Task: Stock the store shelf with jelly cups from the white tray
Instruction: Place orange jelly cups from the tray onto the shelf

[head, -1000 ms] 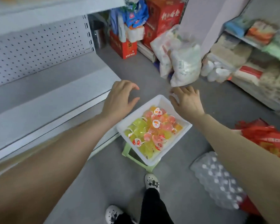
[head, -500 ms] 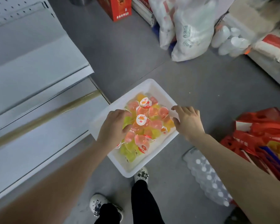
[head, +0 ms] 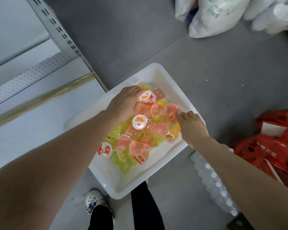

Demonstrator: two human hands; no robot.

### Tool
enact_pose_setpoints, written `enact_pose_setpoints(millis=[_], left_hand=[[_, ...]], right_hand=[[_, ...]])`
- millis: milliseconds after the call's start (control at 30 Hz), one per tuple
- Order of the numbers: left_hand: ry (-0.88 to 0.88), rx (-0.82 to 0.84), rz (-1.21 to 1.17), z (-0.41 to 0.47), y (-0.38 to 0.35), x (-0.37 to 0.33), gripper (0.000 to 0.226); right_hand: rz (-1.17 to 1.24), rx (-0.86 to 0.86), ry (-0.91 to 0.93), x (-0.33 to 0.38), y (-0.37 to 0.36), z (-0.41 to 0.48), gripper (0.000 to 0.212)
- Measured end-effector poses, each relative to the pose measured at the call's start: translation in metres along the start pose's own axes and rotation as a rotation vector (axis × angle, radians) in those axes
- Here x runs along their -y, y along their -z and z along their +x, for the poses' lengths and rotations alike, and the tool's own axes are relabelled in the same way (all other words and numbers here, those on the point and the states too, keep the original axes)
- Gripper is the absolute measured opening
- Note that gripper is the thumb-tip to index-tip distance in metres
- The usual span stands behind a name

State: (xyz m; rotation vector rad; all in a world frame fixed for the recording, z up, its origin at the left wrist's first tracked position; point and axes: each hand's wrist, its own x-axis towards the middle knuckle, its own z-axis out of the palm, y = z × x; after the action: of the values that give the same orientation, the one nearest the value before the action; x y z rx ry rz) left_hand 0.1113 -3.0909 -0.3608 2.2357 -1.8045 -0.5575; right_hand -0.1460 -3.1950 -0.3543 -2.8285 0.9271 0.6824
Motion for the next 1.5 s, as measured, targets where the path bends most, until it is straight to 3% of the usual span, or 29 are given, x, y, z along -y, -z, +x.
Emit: enact_pose_setpoints(millis=[133, 267, 500, 667, 1000, 1500], left_hand=[[-0.030, 0.051, 0.011, 0.023, -0.010, 0.001, 0.065], [-0.051, 0.081, 0.031, 0.038, -0.014, -0.001, 0.069], [-0.069, 0.106, 0.295, 0.043, -0.005, -0.010, 0.045], [-0.015, -0.004, 0.284, 0.026, 0.003, -0.009, 0.038], [0.264, -0.102, -0.192, -0.060, 0.060, -0.039, 0.072], [0.281, -0.317, -0.353, -0.300, 0.220, -0.045, 0.054]], right_hand=[[-0.033, 0.166, -0.035, 0.000, -0.011, 0.011, 0.056], [-0.037, 0.198, -0.069, 0.000, -0.009, 0.013, 0.052], [-0.047, 0.206, -0.026, -0.001, -0.002, 0.015, 0.054], [-0.026, 0.045, 0.002, 0.003, 0.000, 0.002, 0.057], [0.185, -0.238, -0.069, 0.036, 0.071, -0.026, 0.048], [0.170, -0.645, 0.103, 0.184, 0.215, -0.145, 0.050]])
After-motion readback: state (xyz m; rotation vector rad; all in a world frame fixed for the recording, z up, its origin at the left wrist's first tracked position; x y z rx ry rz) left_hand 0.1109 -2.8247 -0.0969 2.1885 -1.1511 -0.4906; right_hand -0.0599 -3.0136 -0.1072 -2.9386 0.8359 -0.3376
